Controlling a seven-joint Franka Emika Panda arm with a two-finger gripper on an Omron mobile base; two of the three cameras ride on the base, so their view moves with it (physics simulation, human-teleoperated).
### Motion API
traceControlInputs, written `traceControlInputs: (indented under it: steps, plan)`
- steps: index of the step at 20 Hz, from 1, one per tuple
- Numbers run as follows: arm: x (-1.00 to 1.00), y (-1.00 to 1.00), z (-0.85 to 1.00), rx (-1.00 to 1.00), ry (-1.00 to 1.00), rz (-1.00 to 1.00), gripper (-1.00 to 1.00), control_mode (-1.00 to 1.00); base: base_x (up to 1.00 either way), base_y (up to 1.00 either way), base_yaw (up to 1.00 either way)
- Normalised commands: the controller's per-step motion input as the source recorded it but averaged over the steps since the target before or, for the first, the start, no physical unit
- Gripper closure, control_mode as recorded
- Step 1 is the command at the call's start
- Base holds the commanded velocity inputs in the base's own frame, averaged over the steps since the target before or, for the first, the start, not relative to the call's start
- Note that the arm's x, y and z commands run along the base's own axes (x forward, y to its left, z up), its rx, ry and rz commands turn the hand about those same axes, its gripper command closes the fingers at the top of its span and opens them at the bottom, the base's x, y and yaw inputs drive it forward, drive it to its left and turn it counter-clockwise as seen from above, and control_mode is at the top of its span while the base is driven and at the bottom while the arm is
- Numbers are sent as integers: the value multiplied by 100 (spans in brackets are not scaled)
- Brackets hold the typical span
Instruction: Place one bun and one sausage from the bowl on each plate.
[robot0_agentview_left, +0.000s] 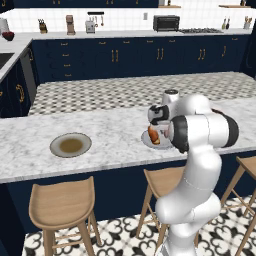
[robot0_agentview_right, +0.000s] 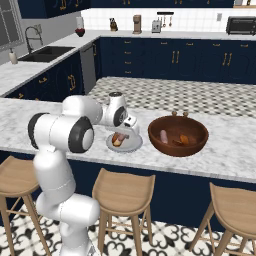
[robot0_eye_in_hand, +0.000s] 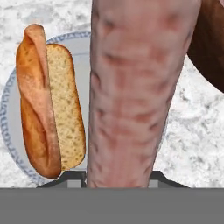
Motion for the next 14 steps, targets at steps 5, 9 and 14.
traceControlInputs:
  steps: [5,9,14]
  plan:
    - [7,-2,-50,6,4,0,100,-100,0,0,0]
    - [-4,0,-41,0,-3,0,100,-100,0,0,0]
    - [11,0,-26,0,0,0,-100,-100,0,0,0]
